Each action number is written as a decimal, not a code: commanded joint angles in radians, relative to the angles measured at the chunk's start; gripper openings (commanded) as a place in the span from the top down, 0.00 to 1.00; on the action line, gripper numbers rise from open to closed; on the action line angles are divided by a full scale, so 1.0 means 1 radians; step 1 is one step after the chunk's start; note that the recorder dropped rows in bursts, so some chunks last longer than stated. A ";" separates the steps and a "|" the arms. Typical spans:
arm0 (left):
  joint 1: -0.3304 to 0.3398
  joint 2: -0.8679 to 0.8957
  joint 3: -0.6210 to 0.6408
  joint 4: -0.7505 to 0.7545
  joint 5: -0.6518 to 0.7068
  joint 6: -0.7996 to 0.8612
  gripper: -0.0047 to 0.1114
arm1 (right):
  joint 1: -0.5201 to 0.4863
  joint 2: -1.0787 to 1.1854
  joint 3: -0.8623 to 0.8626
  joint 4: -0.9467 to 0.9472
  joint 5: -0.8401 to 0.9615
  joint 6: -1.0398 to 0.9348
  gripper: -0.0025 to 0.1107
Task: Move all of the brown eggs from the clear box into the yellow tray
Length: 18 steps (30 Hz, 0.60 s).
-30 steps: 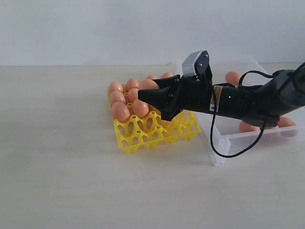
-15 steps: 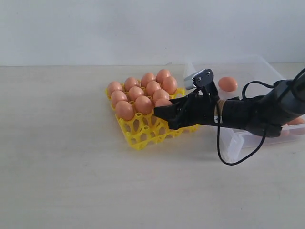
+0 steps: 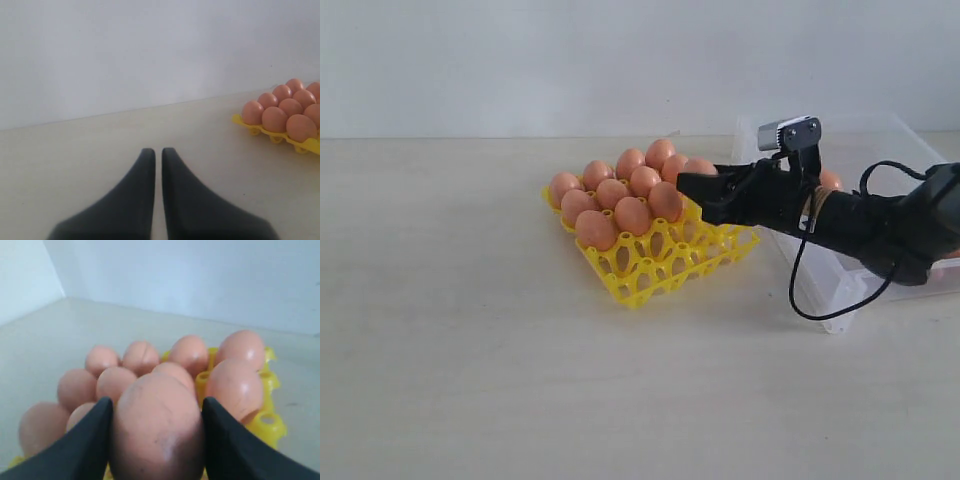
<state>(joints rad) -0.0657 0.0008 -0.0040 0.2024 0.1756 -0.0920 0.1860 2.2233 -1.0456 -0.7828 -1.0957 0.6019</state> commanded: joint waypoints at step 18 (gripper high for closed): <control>-0.005 -0.001 0.004 -0.002 -0.003 -0.005 0.93 | 0.047 0.074 -0.084 0.176 0.108 0.021 0.98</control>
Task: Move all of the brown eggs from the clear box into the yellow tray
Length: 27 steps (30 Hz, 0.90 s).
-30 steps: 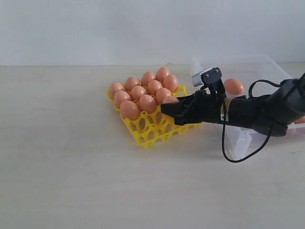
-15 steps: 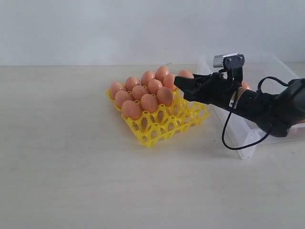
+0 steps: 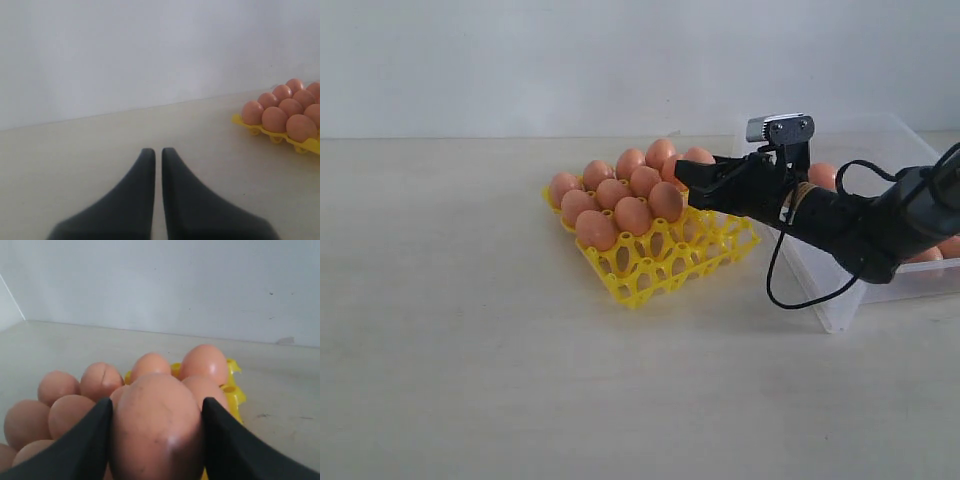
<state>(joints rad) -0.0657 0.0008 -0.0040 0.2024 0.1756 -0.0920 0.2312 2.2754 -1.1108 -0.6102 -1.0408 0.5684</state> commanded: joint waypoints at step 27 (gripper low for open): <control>-0.005 -0.001 0.004 -0.002 -0.003 -0.005 0.93 | 0.052 0.027 -0.103 -0.094 0.254 0.138 0.98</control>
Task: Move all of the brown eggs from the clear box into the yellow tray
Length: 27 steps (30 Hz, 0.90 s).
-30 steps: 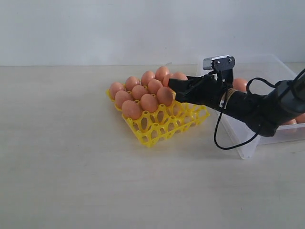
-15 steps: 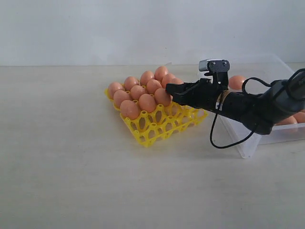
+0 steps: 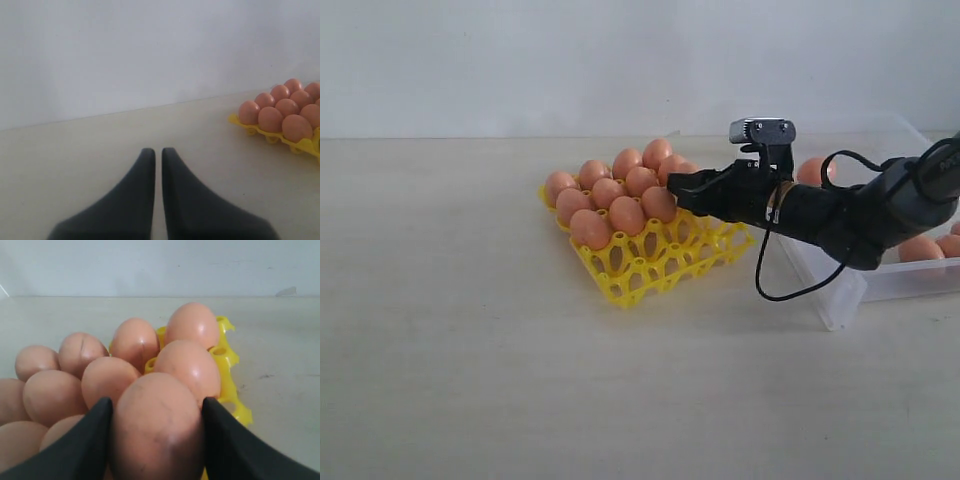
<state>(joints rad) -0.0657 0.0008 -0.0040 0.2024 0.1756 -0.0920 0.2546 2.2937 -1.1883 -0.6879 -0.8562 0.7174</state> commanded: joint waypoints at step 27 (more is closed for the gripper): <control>-0.005 -0.001 0.004 -0.002 -0.003 -0.005 0.93 | 0.064 0.026 -0.052 -0.133 0.241 0.127 0.39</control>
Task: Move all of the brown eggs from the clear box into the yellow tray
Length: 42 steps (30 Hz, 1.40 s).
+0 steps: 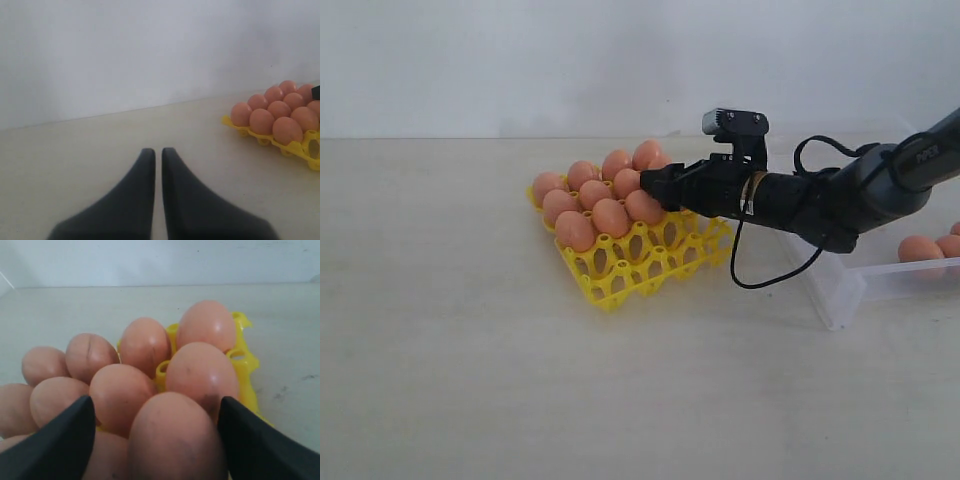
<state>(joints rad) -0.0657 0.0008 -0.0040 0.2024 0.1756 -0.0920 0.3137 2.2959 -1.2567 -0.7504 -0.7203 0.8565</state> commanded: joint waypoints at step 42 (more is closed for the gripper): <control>-0.005 -0.001 0.004 -0.002 -0.003 -0.005 0.93 | -0.025 -0.469 -0.165 0.315 1.615 -0.993 0.69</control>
<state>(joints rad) -0.0657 0.0008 -0.0040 0.2024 0.1756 -0.0920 0.2946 1.8405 -1.4116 -0.3204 0.9918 -0.0305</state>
